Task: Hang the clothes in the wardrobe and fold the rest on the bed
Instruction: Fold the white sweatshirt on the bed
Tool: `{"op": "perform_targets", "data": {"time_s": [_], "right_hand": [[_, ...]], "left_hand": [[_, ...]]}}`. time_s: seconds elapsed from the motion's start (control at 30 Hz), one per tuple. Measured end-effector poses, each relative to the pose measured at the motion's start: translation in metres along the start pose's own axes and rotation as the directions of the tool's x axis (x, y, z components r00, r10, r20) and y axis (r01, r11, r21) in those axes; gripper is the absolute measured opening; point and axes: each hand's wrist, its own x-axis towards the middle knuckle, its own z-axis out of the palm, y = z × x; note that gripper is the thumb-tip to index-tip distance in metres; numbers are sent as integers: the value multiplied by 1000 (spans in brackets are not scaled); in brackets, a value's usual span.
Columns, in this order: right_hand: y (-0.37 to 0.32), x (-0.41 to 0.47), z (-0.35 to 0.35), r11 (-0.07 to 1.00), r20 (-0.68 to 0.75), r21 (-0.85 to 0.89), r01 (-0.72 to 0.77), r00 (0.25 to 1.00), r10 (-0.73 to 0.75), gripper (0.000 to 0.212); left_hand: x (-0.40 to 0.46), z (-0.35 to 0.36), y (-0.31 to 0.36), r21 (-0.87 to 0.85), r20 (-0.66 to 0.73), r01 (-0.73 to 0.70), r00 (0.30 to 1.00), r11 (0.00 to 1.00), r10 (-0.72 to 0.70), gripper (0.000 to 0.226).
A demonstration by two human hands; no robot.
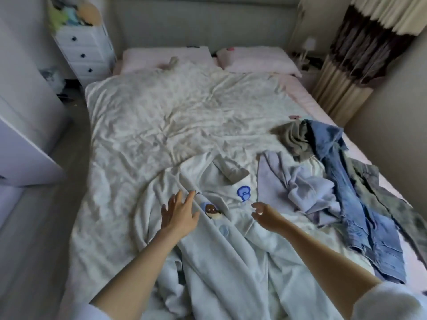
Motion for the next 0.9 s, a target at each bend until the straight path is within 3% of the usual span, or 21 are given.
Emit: {"op": "perform_targets", "data": {"time_s": [0.23, 0.37, 0.47, 0.63, 0.8, 0.9], "right_hand": [[95, 1, 90, 998, -72, 7, -65, 995, 66, 39], [125, -47, 144, 999, 79, -42, 33, 996, -30, 57], [133, -71, 167, 998, 88, 0, -66, 994, 66, 75], [129, -76, 176, 989, 25, 93, -111, 994, 109, 53], [116, -96, 180, 995, -133, 98, 26, 991, -13, 34], [109, -110, 182, 981, -130, 137, 136, 984, -119, 31]], "left_hand": [[-32, 142, -15, -163, 204, 117, 976, 980, -83, 65], [-79, 185, -11, -214, 92, -1, 996, 977, 21, 65], [-95, 193, -4, -315, -15, 81, 996, 946, -91, 66], [-91, 183, 11, -348, 88, 392, 918, 852, -386, 80], [-90, 181, 12, -390, 171, 476, 879, 788, -446, 80], [-101, 189, 14, -454, 214, 460, 887, 763, -408, 80]]}}
